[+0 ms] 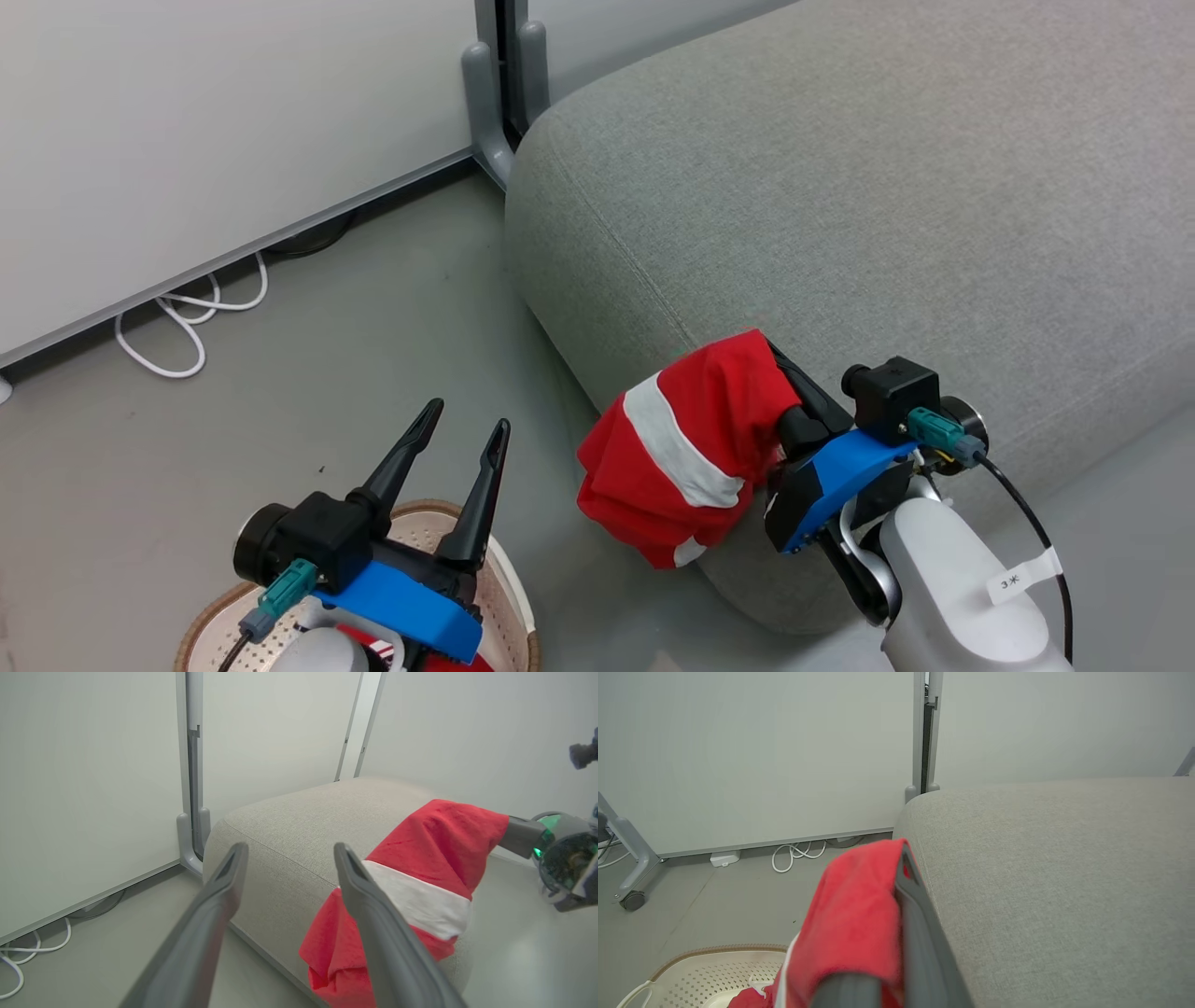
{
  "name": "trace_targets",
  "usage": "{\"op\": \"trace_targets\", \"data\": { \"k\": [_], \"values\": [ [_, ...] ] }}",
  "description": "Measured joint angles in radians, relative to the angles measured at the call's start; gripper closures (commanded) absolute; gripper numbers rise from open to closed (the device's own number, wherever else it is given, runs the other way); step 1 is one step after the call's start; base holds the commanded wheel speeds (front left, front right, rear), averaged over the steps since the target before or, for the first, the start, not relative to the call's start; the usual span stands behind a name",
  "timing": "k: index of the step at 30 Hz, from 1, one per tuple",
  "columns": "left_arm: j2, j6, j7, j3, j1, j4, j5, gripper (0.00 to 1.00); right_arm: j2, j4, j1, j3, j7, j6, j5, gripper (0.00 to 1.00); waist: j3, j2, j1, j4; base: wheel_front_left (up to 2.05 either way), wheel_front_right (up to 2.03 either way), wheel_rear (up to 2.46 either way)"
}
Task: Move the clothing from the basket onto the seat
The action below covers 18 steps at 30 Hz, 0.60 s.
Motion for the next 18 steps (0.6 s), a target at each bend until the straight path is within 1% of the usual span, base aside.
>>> {"op": "trace_targets", "data": {
  "k": [5,9,18],
  "values": [
    [0.008,0.000,0.000,-0.002,-0.001,0.000,0.001,0.00,0.000,-0.005,0.002,-0.002,-0.006,0.000,0.005,1.00,0.013,0.0000,-0.0001,-0.032,0.00,0.00,0.00],
    [0.012,0.000,0.000,-0.007,-0.002,0.000,0.002,0.00,0.000,-0.005,0.003,0.000,-0.009,0.000,0.011,1.00,0.017,0.0000,-0.0001,-0.045,0.00,0.00,0.00],
    [0.022,0.000,0.000,-0.018,-0.008,-0.009,0.003,0.00,0.000,-0.007,-0.017,-0.013,-0.014,0.000,0.021,1.00,0.037,0.0000,0.0000,-0.037,0.00,0.00,0.00]
  ]
}}
